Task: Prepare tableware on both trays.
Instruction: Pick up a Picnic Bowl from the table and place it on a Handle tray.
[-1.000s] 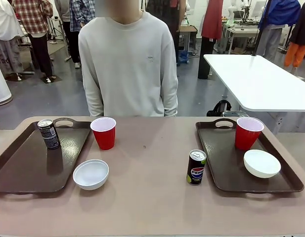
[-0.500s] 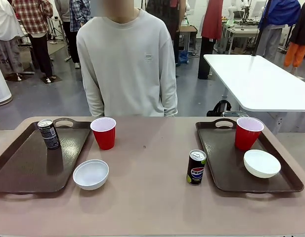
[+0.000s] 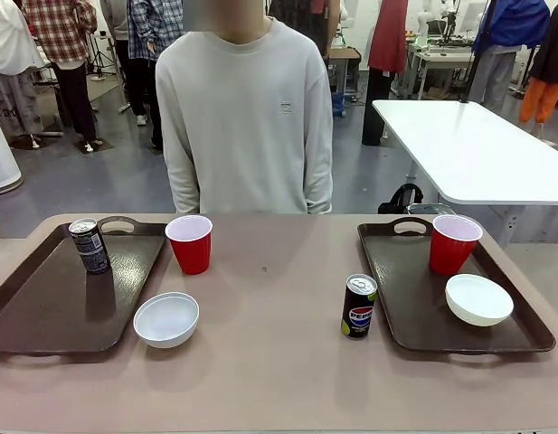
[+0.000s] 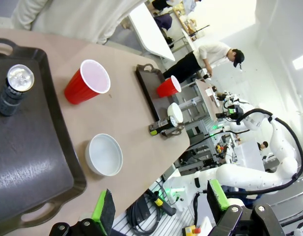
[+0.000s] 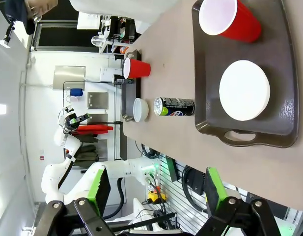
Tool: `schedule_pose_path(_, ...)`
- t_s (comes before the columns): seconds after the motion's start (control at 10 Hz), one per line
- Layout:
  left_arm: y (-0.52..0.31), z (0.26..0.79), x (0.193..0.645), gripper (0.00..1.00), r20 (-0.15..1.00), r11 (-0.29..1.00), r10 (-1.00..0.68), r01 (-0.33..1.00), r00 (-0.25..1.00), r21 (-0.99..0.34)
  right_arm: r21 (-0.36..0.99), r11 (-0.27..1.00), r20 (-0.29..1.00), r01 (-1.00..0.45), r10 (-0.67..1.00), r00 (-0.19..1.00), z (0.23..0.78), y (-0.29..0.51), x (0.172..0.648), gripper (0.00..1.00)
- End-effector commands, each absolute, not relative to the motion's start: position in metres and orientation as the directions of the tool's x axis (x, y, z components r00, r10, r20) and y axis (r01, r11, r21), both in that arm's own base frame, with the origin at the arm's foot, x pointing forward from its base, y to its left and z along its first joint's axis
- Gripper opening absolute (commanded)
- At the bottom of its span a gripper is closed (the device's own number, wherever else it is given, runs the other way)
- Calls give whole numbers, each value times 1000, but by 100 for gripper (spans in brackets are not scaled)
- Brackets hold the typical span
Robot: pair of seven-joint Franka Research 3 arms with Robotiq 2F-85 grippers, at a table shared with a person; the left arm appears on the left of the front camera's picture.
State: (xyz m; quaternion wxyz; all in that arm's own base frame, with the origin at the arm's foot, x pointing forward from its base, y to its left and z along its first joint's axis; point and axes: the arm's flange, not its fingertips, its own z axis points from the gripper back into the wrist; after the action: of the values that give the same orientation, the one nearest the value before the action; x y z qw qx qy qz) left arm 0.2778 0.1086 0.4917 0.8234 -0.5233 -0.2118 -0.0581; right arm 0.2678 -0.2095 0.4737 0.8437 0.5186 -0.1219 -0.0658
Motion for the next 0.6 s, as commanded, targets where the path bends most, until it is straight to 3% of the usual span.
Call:
schedule_pose_path(0.0, 83, 496, 288, 100, 432, 538, 58, 337, 900, -773, 886, 463, 143, -26, -219, 965, 475, -210, 264, 100)
schedule_pose_path(0.3, 5, 490, 295, 100, 398, 755, -196, 397, 896, -522, 886, 463, 143, -26, -219, 965, 475, -210, 264, 100)
schedule_pose_path(0.5, -42, 475, 295, 100, 349, 820, -346, 462, 871, -338, 886, 463, 143, -26, -219, 965, 475, -210, 264, 100)
